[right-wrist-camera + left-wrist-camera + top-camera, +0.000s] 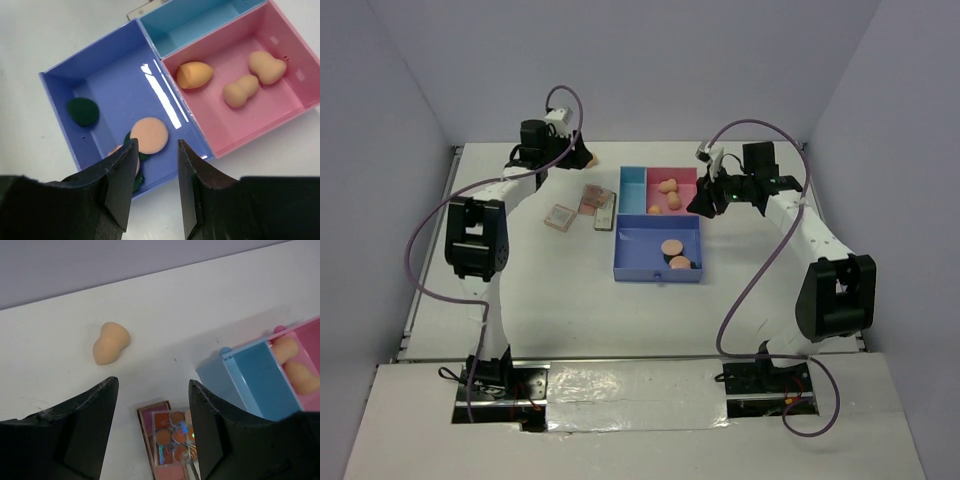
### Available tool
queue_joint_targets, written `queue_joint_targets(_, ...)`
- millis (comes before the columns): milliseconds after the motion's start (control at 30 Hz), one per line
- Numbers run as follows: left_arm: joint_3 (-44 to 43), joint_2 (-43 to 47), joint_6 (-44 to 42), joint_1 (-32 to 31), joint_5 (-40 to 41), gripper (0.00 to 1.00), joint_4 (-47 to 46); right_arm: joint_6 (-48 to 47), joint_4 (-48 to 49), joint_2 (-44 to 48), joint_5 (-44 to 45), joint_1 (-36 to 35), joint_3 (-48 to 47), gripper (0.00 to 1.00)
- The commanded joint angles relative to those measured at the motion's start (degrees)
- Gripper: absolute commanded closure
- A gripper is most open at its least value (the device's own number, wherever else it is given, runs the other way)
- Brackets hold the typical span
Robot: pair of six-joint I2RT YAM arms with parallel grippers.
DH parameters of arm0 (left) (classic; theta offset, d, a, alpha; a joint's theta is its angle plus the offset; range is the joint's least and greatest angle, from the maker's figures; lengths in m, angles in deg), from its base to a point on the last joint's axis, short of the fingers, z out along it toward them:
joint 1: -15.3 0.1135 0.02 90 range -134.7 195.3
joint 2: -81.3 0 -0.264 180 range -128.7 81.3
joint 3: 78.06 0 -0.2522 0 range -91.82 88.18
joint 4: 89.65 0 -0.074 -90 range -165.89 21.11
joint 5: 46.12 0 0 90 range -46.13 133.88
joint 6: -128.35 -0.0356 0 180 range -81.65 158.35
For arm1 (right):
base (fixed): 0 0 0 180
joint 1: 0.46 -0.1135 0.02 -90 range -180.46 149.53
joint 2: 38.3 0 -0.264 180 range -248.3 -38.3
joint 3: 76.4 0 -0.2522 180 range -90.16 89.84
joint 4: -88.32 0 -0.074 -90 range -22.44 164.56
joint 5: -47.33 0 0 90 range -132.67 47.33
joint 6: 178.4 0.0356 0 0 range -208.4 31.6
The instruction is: Organize the makeup
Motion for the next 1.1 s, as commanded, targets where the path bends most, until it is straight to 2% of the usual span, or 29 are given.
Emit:
queue_joint_targets(0,-5.61,-4.96,-3.29,-0.74,2.24,0.30,-4.45,0.94,0.83,4.68,-4.16,0.39,-0.24,0.55)
queue_joint_targets(167,-12.46,-12.61,0.49,-1.27,5.76,0.32,-6.13,3.67,1.71,5.03,-5.21,1.26,-0.15,0.54)
queue_joint_targets(367,-22.75,-20.96,-0.04,-2.41,11.73,0.32,-0.42,5.52,3.03,5.65,-5.83,2.85,1.34,0.54)
queue_joint_targets(500,-27.85,-24.12,-0.74,-2.41,12.44,0.33,2.48,5.61,3.03,5.38,-6.36,3.81,1.69,0.53)
queue_joint_targets(733,-26.98,-25.10,-0.56,-2.50,10.42,0.34,2.40,6.48,3.47,4.59,-6.97,4.78,1.61,0.53)
queue_joint_targets(1067,-32.50,-29.14,1.37,-2.41,11.56,0.34,7.23,7.89,2.94,4.68,-9.08,5.75,0.64,0.53)
